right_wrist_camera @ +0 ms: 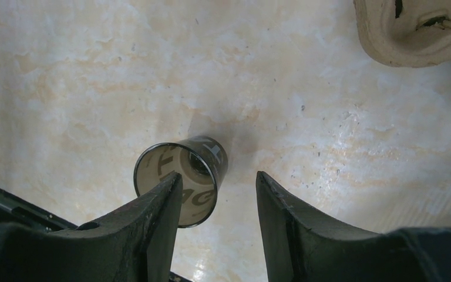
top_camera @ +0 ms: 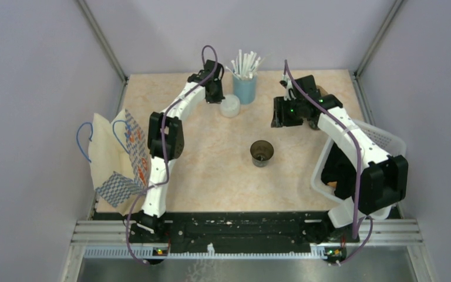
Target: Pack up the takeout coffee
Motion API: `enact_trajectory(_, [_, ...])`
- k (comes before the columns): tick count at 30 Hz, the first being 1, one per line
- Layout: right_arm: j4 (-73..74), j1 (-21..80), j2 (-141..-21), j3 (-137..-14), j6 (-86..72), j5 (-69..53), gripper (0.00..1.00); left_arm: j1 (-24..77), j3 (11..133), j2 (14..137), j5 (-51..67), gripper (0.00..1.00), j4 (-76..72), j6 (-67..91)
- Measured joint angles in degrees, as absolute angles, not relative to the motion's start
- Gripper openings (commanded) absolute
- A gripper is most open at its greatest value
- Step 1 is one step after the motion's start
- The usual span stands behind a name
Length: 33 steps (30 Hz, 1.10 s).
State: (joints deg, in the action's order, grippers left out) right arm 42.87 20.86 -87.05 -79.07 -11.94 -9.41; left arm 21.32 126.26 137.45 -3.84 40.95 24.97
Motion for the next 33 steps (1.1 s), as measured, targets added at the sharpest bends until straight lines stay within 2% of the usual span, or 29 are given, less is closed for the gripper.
enact_trajectory(33, [42.8, 20.9, -87.0, -79.1, -12.0, -11.9, 0.49, 17.8, 125.9, 135.3, 6.7, 0.0, 43.4, 31.4])
